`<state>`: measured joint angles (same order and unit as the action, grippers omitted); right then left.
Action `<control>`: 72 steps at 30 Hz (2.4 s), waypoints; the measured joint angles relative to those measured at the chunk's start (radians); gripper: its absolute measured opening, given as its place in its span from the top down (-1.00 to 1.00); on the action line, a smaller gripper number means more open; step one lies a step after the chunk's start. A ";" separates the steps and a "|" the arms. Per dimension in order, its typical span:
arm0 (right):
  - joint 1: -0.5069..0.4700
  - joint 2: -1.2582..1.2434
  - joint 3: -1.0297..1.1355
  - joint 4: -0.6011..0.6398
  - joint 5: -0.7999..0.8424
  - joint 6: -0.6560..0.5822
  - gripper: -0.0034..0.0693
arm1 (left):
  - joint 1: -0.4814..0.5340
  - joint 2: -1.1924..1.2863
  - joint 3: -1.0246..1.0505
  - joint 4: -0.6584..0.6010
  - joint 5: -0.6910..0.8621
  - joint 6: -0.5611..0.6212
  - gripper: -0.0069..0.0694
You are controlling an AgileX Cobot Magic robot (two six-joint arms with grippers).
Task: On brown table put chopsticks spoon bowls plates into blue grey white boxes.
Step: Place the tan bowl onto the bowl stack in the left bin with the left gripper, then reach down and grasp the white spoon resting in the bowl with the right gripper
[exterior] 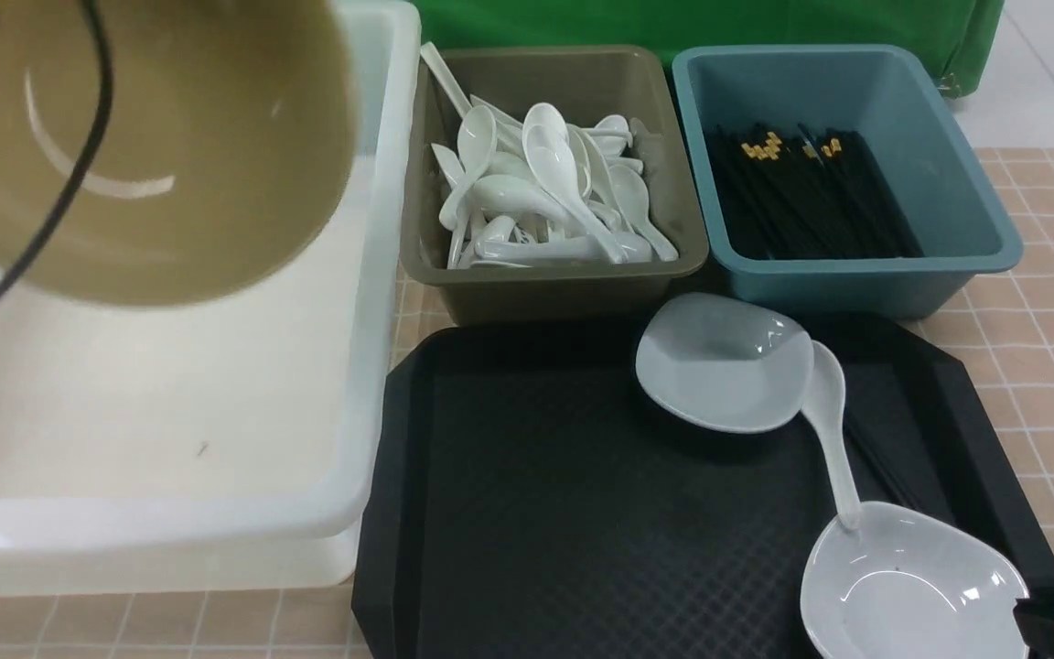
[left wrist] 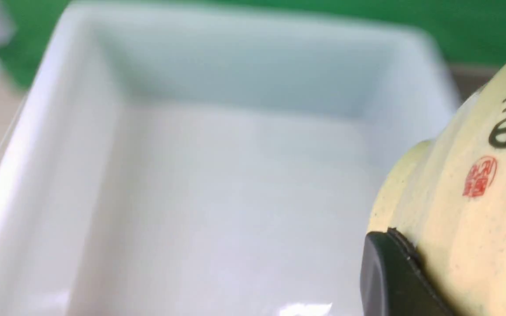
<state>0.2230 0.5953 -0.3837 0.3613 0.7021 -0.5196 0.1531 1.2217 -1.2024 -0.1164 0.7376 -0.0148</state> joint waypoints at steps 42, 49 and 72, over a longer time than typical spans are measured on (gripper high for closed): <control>0.000 0.000 0.000 0.001 -0.029 0.000 0.50 | 0.100 0.339 0.102 0.076 -0.030 -0.052 -0.22; 0.000 0.000 0.000 0.001 -0.044 0.000 0.49 | 0.100 0.417 0.161 0.131 -0.098 -0.066 0.16; 0.000 0.000 0.002 0.003 -0.037 0.004 0.46 | 0.132 0.156 0.172 0.207 -0.140 -0.200 0.19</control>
<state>0.2230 0.5953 -0.3815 0.3648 0.6653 -0.5153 0.2853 1.3779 -1.0302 0.0903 0.5974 -0.2152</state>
